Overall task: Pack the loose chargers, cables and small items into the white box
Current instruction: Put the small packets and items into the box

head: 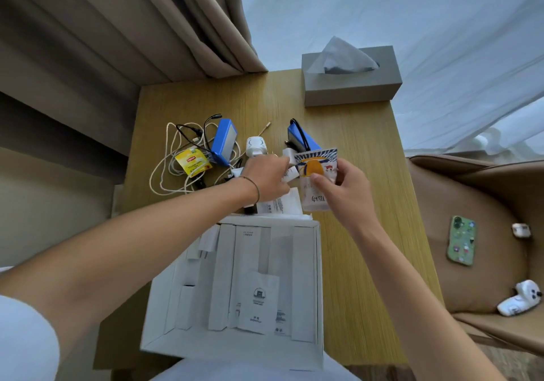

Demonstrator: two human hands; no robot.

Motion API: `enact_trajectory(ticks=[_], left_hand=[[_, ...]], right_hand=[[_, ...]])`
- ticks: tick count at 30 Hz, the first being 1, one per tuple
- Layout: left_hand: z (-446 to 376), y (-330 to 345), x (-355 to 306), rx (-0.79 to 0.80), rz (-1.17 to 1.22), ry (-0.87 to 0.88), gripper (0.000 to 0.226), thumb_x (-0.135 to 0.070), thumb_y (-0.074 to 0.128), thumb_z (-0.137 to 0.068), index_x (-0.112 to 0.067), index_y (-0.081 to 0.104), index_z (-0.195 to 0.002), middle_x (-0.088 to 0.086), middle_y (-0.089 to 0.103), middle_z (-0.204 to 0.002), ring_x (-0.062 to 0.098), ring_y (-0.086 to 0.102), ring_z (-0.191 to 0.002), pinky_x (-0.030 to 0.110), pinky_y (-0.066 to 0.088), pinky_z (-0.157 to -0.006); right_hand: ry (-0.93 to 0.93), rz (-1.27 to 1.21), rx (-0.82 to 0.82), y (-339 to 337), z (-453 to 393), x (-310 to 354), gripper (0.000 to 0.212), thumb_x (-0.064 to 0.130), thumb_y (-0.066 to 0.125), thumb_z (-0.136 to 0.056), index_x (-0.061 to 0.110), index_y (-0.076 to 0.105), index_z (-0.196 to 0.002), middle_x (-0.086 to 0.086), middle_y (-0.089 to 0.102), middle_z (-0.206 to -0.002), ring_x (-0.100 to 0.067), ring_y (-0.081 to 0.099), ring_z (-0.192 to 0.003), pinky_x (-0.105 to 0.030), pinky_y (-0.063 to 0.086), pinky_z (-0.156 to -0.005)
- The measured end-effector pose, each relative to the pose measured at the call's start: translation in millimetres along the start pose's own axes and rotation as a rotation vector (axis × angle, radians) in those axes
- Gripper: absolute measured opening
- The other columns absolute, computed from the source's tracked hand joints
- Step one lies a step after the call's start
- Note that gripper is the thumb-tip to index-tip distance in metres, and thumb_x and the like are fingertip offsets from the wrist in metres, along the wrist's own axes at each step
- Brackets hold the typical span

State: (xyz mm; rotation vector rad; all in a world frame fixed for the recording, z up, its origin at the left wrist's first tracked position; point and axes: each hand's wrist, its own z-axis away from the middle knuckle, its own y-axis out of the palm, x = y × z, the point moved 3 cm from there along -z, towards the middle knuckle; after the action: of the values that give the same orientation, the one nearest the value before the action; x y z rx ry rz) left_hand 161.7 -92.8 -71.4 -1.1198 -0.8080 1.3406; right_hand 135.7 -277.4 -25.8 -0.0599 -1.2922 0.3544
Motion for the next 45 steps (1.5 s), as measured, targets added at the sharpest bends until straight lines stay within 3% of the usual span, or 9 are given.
enact_trajectory(ticks=[5, 9, 12, 19, 22, 28, 32, 36, 45], left_hand=[[26.5, -24.2, 17.1, -0.099, 0.313, -0.114, 0.021, -0.045, 0.054, -0.083, -0.027, 0.046, -0.076, -0.003, 0.055, -0.069, 0.019, 0.055, -0.064, 0.030, 0.035, -0.052], [53.3, -40.5, 29.4, -0.200, 0.455, -0.147, 0.016, -0.036, 0.054, -0.089, -0.021, 0.052, -0.083, 0.000, 0.060, -0.072, 0.021, 0.058, -0.065, 0.032, 0.041, -0.051], [80.1, -50.6, 36.6, -0.311, 0.547, -0.153, 0.015, -0.036, 0.054, -0.090, -0.022, 0.053, -0.084, -0.004, 0.057, -0.068, 0.017, 0.055, -0.062, 0.029, 0.033, -0.049], [155.6, -61.2, 39.7, -0.465, 0.604, -0.050, 0.018, -0.041, 0.054, -0.091, -0.023, 0.054, -0.088, -0.006, 0.057, -0.067, 0.013, 0.054, -0.060, 0.031, 0.042, -0.052], [178.6, -58.2, 47.4, -0.455, 0.645, -0.043, 0.013, -0.037, 0.059, -0.093, -0.023, 0.057, -0.093, -0.006, 0.061, -0.074, 0.009, 0.057, -0.065, 0.029, 0.044, -0.055], [211.2, -48.8, 63.0, -0.377, 0.676, -0.055, 0.009, -0.036, 0.061, -0.094, -0.029, 0.056, -0.093, -0.013, 0.064, -0.078, 0.002, 0.062, -0.067, 0.014, 0.041, -0.053], [227.7, -36.2, 71.7, -0.290, 0.632, -0.115, 0.010, -0.033, 0.061, -0.093, -0.024, 0.059, -0.090, -0.009, 0.065, -0.081, 0.007, 0.062, -0.068, 0.022, 0.044, -0.053], [240.5, -18.4, 70.8, -0.182, 0.576, -0.160, 0.010, -0.033, 0.061, -0.093, -0.023, 0.060, -0.092, -0.009, 0.063, -0.078, 0.008, 0.060, -0.067, 0.020, 0.043, -0.053], [249.0, 24.5, 57.6, 0.039, 0.285, -0.235, 0.040, -0.015, 0.064, -0.091, -0.017, 0.046, -0.127, 0.004, 0.064, -0.085, 0.019, 0.065, -0.072, 0.033, 0.059, -0.061]], right_hand=[[-0.010, -0.072, -0.006, 12.6, 29.8, 10.3, 0.005, 0.022, 0.069, -0.092, 0.017, 0.068, -0.091, 0.001, 0.072, -0.080, -0.018, 0.069, -0.073, -0.042, 0.056, -0.068], [0.018, -0.036, 0.006, 25.4, 60.2, 14.6, 0.014, 0.027, 0.067, -0.095, 0.013, 0.066, -0.090, -0.013, 0.074, -0.085, -0.034, 0.072, -0.078, -0.047, 0.057, -0.061], [0.041, 0.064, 0.017, 38.5, 81.7, 13.0, 0.017, 0.031, 0.066, -0.095, 0.015, 0.065, -0.088, -0.010, 0.074, -0.079, -0.026, 0.071, -0.067, -0.040, 0.052, -0.050], [0.235, 0.309, 0.115, 80.6, 117.1, -18.7, 0.006, 0.024, 0.058, -0.090, 0.027, 0.063, -0.088, 0.011, 0.072, -0.080, -0.004, 0.068, -0.064, -0.022, 0.047, -0.048], [0.264, 0.468, 0.104, 93.8, 118.8, -32.8, 0.006, 0.026, 0.056, -0.090, 0.028, 0.061, -0.087, 0.013, 0.067, -0.078, -0.006, 0.063, -0.067, -0.024, 0.046, -0.053], [0.288, 0.661, 0.047, 104.7, 111.2, -51.2, 0.012, 0.026, 0.059, -0.094, 0.017, 0.063, -0.101, -0.003, 0.071, -0.098, -0.023, 0.067, -0.086, -0.039, 0.057, -0.073], [0.301, 0.691, 0.023, 110.6, 106.0, -58.8, 0.018, 0.026, 0.064, -0.094, 0.011, 0.069, -0.104, -0.007, 0.073, -0.102, -0.022, 0.063, -0.082, -0.030, 0.047, -0.066], [0.351, 0.713, 0.068, 111.2, 103.7, -65.1, 0.026, 0.033, 0.067, -0.091, 0.007, 0.072, -0.094, -0.009, 0.073, -0.090, -0.027, 0.068, -0.081, -0.034, 0.055, -0.067], [0.278, 1.183, 0.112, 116.0, 104.1, -47.6, 0.036, 0.044, 0.050, -0.099, 0.013, 0.068, -0.098, -0.006, 0.064, -0.084, -0.027, 0.064, -0.080, -0.030, 0.046, -0.064]])
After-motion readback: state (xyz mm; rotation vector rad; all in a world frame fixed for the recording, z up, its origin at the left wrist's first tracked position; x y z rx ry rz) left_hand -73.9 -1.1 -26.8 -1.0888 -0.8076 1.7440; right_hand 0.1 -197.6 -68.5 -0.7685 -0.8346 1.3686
